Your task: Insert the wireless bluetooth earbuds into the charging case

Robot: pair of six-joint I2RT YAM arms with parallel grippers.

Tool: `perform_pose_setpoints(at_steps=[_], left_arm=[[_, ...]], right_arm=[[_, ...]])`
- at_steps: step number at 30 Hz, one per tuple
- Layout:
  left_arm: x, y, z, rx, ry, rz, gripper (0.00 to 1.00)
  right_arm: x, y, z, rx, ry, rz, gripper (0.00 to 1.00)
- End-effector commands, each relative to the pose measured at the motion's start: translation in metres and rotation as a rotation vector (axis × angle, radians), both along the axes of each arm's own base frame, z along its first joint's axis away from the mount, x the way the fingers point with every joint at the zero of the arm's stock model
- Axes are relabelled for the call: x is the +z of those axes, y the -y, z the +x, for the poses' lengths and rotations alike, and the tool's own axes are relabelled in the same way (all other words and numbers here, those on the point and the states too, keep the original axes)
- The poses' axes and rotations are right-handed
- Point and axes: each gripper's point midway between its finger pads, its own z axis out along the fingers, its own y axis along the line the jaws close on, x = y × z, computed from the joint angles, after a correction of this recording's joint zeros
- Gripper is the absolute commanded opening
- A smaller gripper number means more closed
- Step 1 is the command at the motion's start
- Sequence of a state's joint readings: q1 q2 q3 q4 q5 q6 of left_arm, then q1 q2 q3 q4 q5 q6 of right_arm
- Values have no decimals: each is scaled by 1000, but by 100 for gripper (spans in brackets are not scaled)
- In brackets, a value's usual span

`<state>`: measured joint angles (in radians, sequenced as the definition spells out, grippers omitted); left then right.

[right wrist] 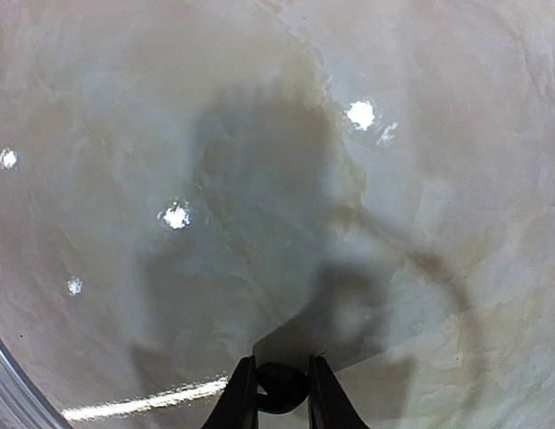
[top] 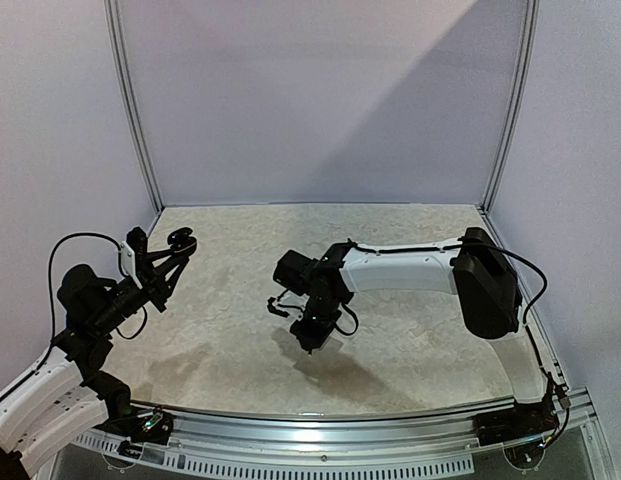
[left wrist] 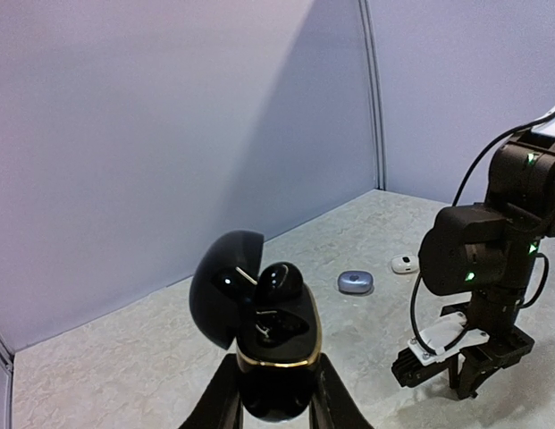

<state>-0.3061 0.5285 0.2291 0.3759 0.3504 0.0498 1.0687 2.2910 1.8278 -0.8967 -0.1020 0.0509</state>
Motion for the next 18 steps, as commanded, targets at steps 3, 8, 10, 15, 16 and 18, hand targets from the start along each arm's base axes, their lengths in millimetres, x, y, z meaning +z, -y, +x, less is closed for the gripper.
perform_pose_setpoints(at_steps=[3,8,10,15,16,18], left_arm=[[-11,-3,2,12,-27,12,0],[-11,-3,2,12,-25,12,0],[-11,-3,2,12,-23,13,0],[-10,-3,1,9,-20,13,0],[-10,-3,1,8,-19,14,0],[-10,-3,1,7,-18,14,0]], right_arm=[[-9,10,6,-14,43,-72,13],[-6,35,31,-43,152,-161,8],[-6,53,43,-67,186,-222,6],[-7,126,78,-127,321,-514,4],[-7,141,83,-139,339,-573,3],[-8,165,91,-164,369,-661,3]])
